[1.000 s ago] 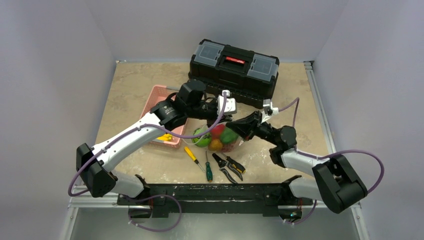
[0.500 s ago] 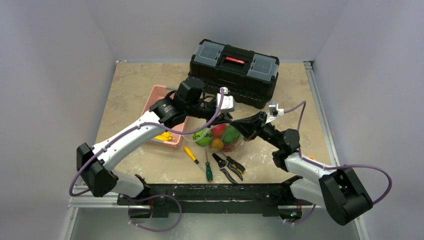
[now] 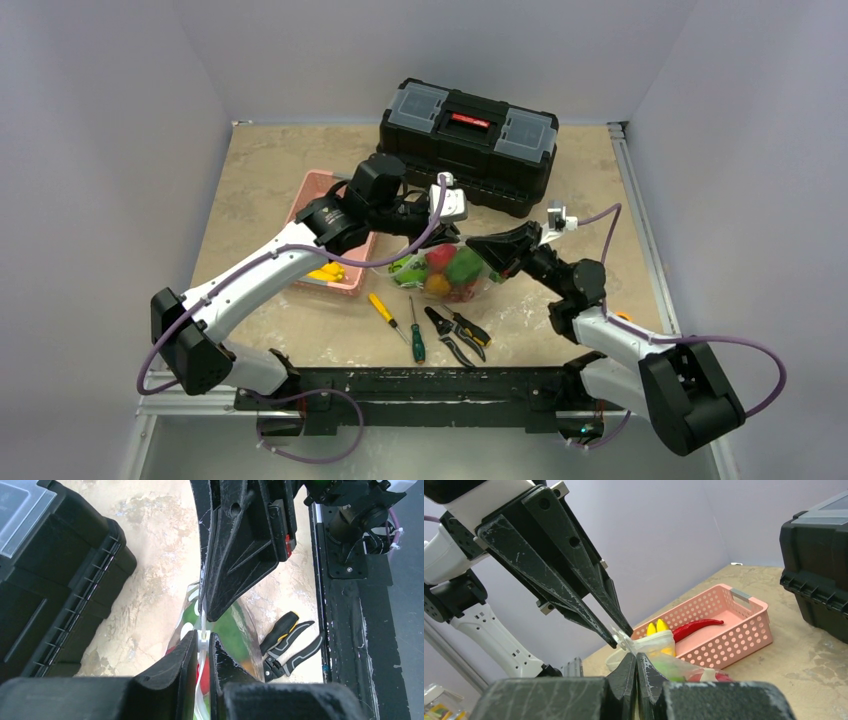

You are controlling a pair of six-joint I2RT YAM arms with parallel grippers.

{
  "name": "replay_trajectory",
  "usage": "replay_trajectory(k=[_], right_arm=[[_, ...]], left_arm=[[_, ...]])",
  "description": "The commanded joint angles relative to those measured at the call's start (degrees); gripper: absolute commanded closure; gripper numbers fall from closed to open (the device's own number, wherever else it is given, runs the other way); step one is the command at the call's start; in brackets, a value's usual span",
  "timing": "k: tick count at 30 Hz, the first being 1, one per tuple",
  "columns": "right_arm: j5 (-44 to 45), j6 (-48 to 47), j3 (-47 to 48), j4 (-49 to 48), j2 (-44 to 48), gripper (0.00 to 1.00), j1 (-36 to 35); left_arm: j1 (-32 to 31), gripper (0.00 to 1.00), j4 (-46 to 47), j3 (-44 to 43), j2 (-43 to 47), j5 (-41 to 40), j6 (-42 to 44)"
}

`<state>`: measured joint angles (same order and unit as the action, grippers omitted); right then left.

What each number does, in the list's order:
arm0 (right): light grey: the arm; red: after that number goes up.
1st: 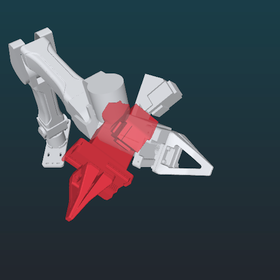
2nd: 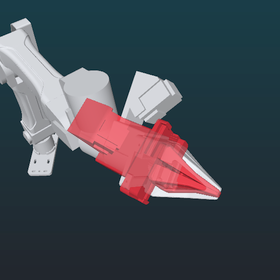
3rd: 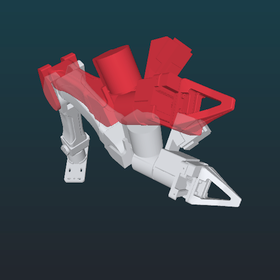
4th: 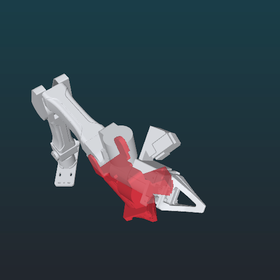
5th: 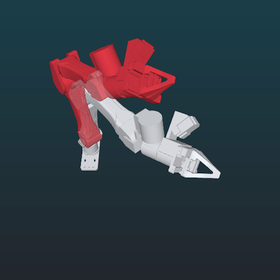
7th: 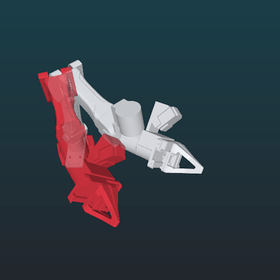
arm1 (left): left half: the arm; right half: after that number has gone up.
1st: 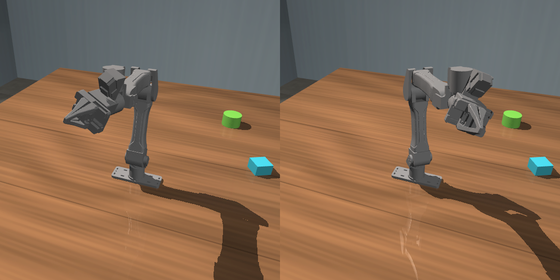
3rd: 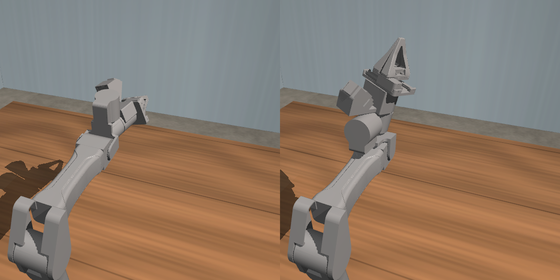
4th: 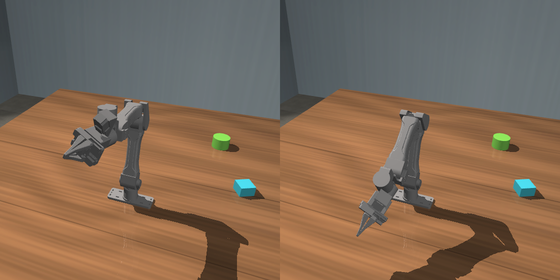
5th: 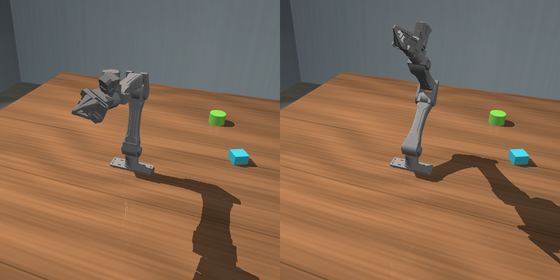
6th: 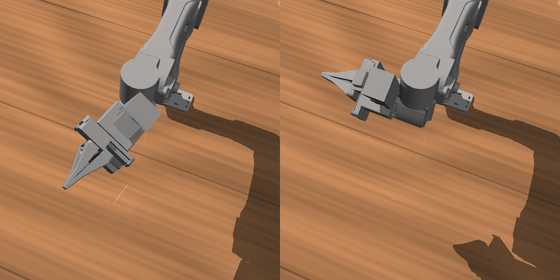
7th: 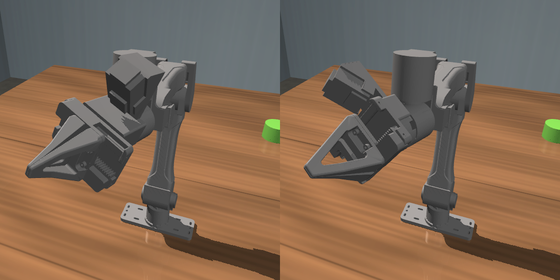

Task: Place the food in the zip-top bag and seal the zipper

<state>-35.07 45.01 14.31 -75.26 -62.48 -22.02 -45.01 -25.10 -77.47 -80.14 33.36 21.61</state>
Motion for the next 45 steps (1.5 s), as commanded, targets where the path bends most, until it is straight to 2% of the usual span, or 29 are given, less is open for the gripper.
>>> replay_trajectory(k=[1,8,9,13,17,20,24,28,29,31,34,40,45], right_arm=[[-1.03,-1.09,0.95,-5.3,1.15,1.0,1.2],[-10.15,-5.54,2.95,-6.05,-0.84,1.0,0.8],[-10.33,-6.4,2.99,-5.28,-0.66,0.97,0.74],[-9.32,-12.24,4.4,2.47,1.16,0.71,-0.49],[-7.6,-18.83,7.42,11.89,1.42,0.58,-3.68],[-7.04,-22.04,10.39,17.19,0.54,0.53,-6.21],[-7.9,-22.46,12.45,17.21,-1.74,0.61,-6.65],[-8.51,-22.15,12.21,15.65,-2.78,0.97,-6.72],[-8.52,-22.03,11.77,15.1,-2.68,1.0,-6.72],[-8.67,-22.0,10.82,13.9,-2.28,1.0,-6.7],[-8.49,-22.39,10.05,14.0,-1.91,0.85,-6.72],[-6.33,-19.72,8.62,12.07,0.12,0.82,-6.27],[-4.85,-15.93,7.13,11.8,4.6,0.73,-3.76]], left_arm=[[1.26,1.0,-2.89,-1.15,0.69,-1.55,-0.98],[2.49,1.0,-1.83,-1.19,2.13,1.14,-2.8],[2.55,1.0,-1.46,-0.97,2.44,1.56,-2.94],[2.56,1.0,-0.37,-0.67,3.16,4.05,-3.93],[2.55,1.0,-0.3,-0.73,3.29,4.76,-4.09],[2.55,1.0,-0.3,-0.75,3.35,5.32,-4.2],[2.56,1.0,-0.34,-0.75,3.4,5.43,-4.2],[2.52,1.0,-0.47,-0.84,3.48,5.42,-4.2],[2.5,1.0,-0.6,-0.84,3.56,5.22,-4.11],[2.55,1.0,-0.8,-0.84,3.57,4.97,-3.79],[2.55,1.0,-0.86,-0.71,3.61,4.85,-3.61],[2.56,1.0,-0.91,-0.64,3.44,4.73,-3.48],[2.54,1.0,-0.91,-0.57,3.09,4.67,-3.41]])
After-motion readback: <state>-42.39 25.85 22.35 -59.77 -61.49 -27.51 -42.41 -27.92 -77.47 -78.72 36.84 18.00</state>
